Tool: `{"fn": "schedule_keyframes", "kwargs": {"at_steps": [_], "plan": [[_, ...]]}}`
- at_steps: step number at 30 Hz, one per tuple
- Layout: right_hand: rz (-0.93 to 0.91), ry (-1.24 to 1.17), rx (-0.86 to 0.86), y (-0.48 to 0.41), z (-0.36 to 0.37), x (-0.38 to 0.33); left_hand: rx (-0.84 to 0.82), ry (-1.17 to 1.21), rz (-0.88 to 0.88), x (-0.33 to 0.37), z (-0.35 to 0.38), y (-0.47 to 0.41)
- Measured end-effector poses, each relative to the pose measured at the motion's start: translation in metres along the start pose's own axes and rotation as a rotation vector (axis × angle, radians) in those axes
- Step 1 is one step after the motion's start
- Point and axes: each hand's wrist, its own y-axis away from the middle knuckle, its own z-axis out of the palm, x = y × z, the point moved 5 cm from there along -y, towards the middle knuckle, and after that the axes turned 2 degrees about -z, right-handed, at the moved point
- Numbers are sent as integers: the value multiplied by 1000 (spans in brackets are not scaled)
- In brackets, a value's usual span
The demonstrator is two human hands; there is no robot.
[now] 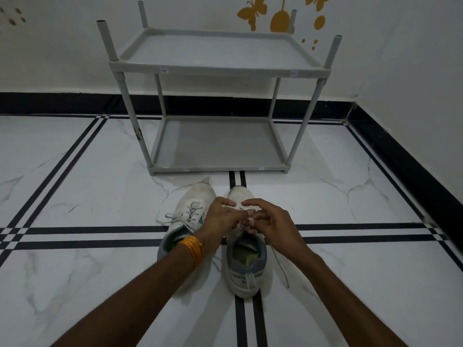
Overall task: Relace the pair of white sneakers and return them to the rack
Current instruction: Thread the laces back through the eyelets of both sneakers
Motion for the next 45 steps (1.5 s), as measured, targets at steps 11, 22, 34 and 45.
{"fn": "schedule_keyframes", "kwargs": {"at_steps": [11,22,34,45], "plan": [[-25,14,39,3,0,-3,-337,89,-101,-5,4,-9],[14,462,80,-6,11,-3,-2,-593,573,27,-3,4],[263,-77,176,-4,-1,14,43,-1052,851,36,12,14],[-244,772,257,2,-9,-11,-135,-486,242,31,-1,-2]]}}
